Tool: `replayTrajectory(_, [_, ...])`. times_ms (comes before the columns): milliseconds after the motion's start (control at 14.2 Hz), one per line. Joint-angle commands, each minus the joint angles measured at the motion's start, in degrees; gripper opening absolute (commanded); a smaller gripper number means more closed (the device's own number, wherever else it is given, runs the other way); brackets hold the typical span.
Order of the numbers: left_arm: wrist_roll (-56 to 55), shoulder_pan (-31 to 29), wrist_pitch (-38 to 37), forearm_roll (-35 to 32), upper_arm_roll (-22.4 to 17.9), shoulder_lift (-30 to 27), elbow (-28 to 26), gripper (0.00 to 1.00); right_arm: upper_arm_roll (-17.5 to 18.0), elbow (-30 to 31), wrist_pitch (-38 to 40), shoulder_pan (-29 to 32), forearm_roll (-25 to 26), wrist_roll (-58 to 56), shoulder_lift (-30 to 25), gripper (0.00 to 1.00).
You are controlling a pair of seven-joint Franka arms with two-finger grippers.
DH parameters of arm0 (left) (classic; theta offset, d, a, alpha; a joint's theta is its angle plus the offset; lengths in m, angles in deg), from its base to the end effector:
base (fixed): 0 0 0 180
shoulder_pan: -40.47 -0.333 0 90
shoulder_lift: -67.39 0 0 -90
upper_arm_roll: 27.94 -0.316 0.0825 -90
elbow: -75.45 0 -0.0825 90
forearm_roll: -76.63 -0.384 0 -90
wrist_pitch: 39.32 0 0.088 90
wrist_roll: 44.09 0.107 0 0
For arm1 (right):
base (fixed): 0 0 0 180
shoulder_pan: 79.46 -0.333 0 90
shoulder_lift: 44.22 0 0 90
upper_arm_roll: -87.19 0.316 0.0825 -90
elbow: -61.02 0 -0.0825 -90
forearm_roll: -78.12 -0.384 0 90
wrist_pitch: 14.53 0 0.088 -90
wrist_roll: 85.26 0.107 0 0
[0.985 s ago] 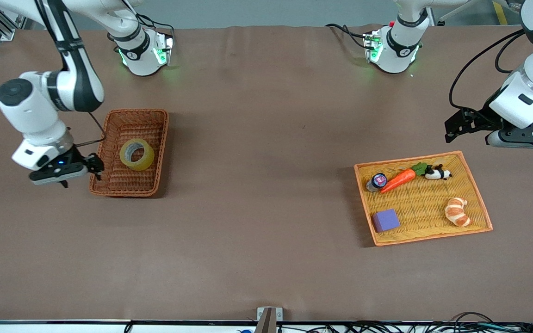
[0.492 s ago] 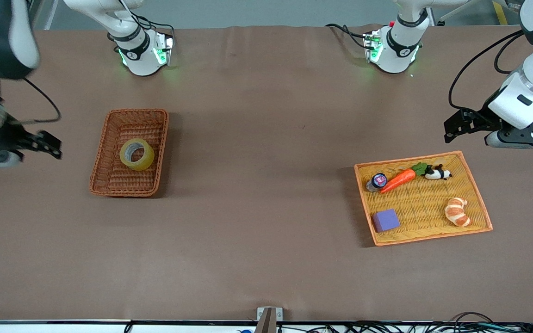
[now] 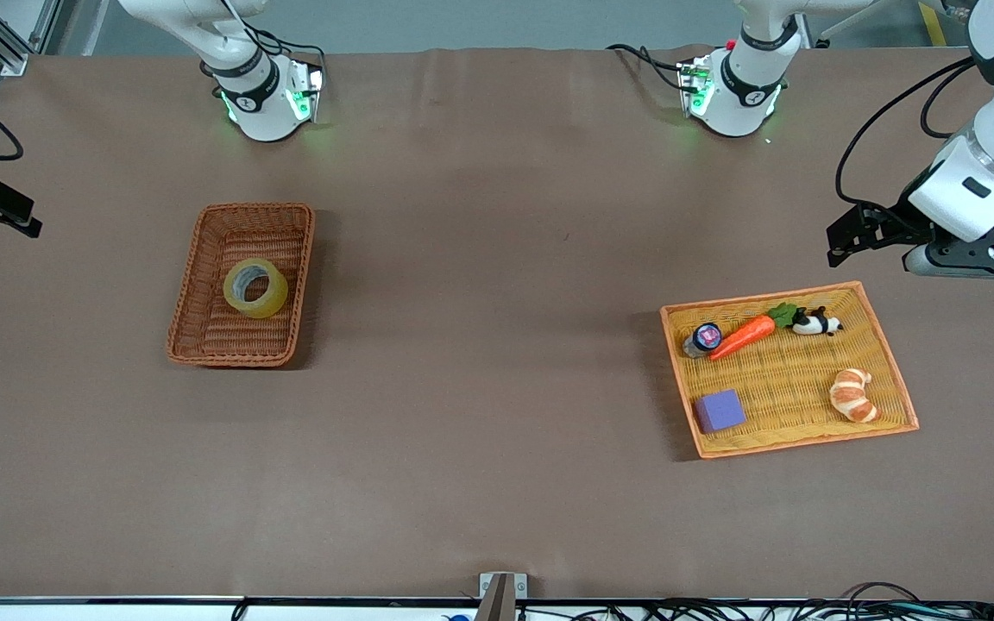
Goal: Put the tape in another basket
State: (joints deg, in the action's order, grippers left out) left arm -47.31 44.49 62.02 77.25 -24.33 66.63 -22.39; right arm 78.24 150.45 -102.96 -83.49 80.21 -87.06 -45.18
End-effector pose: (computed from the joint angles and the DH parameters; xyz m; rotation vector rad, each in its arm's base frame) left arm 0.5601 -0.0762 0.5844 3.1205 -0.1175 0.1141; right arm 0.5444 -0.0516 0.6359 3.1067 -0.0861 -0.0045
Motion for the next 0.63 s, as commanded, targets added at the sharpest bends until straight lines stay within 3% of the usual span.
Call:
replayTrajectory(0, [0.0, 0.0, 0.0, 0.4, 0.0, 1.1, 2.2, 0.99, 0.0, -0.8, 0.9, -0.5, -1.5, 1.3, 0.3, 1.0])
replayTrajectory(563, [-0.1, -0.2, 0.0, 0.5, -0.3, 1.5, 3.0, 0.99, 0.1, -1.8, 1.9, -0.6, -4.0, 1.0, 0.3, 1.0])
